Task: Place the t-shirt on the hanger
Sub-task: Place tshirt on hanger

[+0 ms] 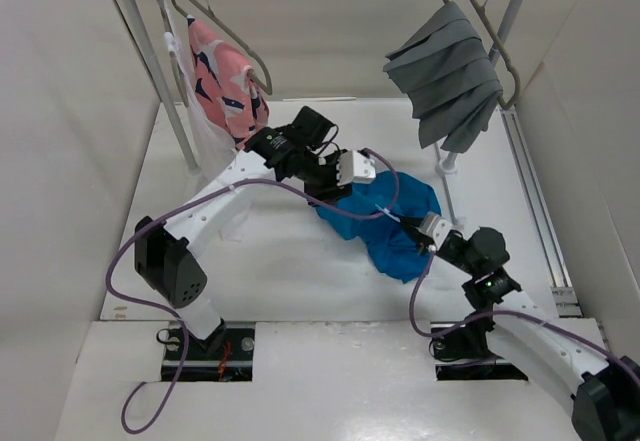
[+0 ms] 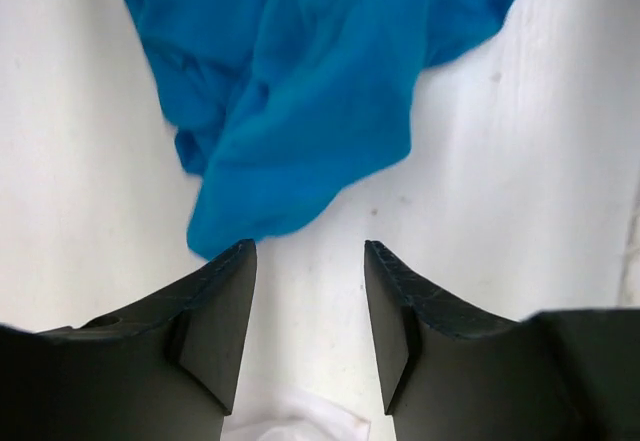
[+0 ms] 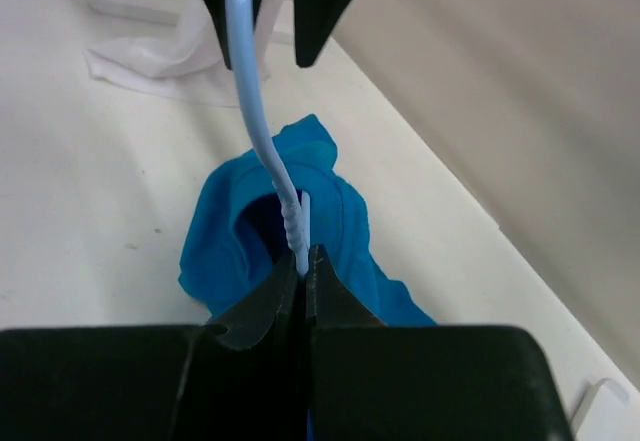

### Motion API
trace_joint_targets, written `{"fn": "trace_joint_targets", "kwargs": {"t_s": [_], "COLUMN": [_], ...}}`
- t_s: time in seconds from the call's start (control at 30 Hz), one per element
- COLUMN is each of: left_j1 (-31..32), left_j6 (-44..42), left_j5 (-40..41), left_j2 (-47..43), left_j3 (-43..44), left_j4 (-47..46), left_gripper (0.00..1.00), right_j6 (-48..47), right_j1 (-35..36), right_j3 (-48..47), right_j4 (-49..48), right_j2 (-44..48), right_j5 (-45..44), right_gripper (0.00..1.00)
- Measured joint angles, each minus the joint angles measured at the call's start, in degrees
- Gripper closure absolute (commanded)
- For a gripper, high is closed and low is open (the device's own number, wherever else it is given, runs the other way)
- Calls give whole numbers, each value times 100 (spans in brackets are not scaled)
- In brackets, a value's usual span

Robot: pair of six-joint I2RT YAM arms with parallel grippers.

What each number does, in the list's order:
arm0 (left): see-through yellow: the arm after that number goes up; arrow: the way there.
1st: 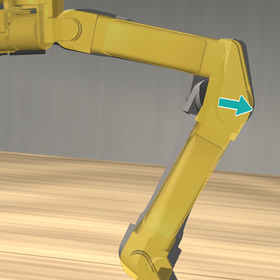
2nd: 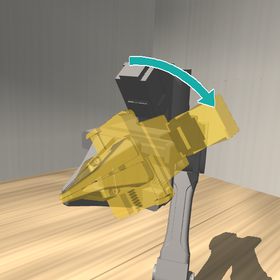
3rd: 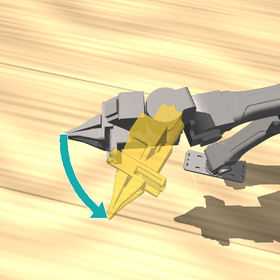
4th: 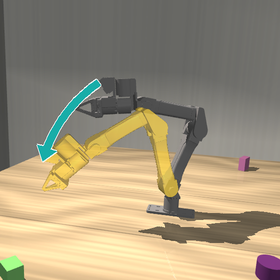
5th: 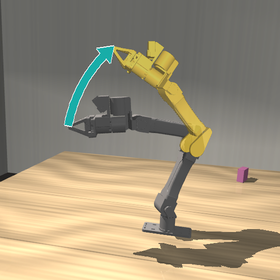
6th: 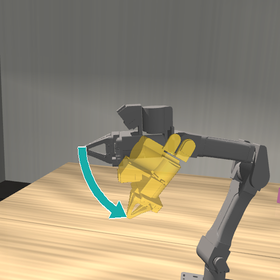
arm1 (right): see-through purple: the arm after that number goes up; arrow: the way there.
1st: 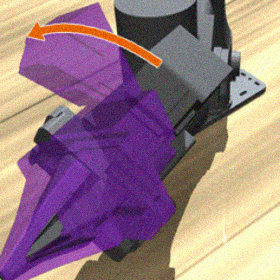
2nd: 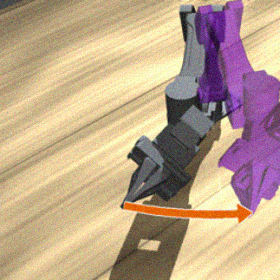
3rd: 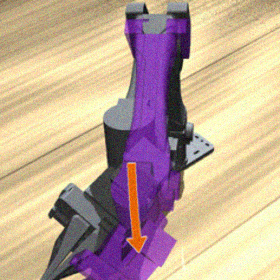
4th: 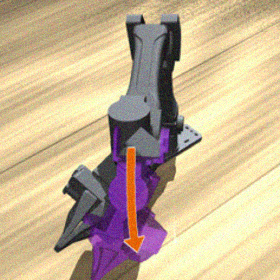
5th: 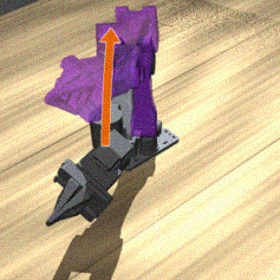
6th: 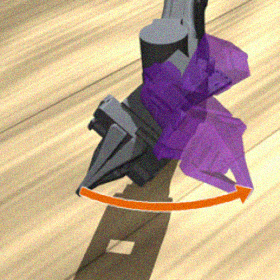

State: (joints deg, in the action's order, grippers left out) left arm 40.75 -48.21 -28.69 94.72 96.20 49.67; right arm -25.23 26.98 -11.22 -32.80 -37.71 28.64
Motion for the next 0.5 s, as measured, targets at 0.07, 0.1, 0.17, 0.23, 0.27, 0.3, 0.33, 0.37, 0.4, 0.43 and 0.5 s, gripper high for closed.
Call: {"fn": "trace_joint_targets", "kwargs": {"t_s": [0.07, 0.1, 0.17, 0.23, 0.27, 0.3, 0.33, 0.37, 0.4, 0.43, 0.5], "left_j1": [-90, -118, -151, -151, -149, -142, -140, -151, -186, -225, -330], "left_j6": [-195, -286, -452, -492, -470, -459, -444, -428, -431, -426, -511], "left_j5": [201, 262, 297, 256, 232, 216, 205, 195, 186, 162, 63], "left_j2": [-103, -197, -422, -660, -767, -855, -920, -968, -1027, -1064, -1095], "left_j3": [-393, -669, -1217, -1729, -1956, -2138, -2273, -2378, -2529, -2645, -2855], "left_j4": [-155, -313, -533, -942, -1156, -1394, -1635, -1980, -2168, -2444, -2896], "left_gripper": [54, 54, 46, 46, 45, 45, 45, 43, 43, 42, 40], "right_j6": [-37, -48, -92, -118, -140, -153, -155, -155, -155, -153, -151], "right_j1": [-149, -188, -269, -293, -293, -293, -295, -297, -302, -304, -304], "right_j3": [0, 0, -4, -20, -33, -48, -61, -72, -81, -87, -114], "right_j4": [-149, -170, -168, -160, -157, -157, -155, -155, -160, -164, -166], "right_j2": [-240, -374, -651, -887, -962, -1005, -1027, -1036, -1034, -1027, -1016], "right_j5": [212, 297, 490, 719, 837, 931, 997, 1049, 1086, 1104, 1126], "right_gripper": [100, 100, 100, 100, 100, 100, 100, 100, 100, 100, 100]}}
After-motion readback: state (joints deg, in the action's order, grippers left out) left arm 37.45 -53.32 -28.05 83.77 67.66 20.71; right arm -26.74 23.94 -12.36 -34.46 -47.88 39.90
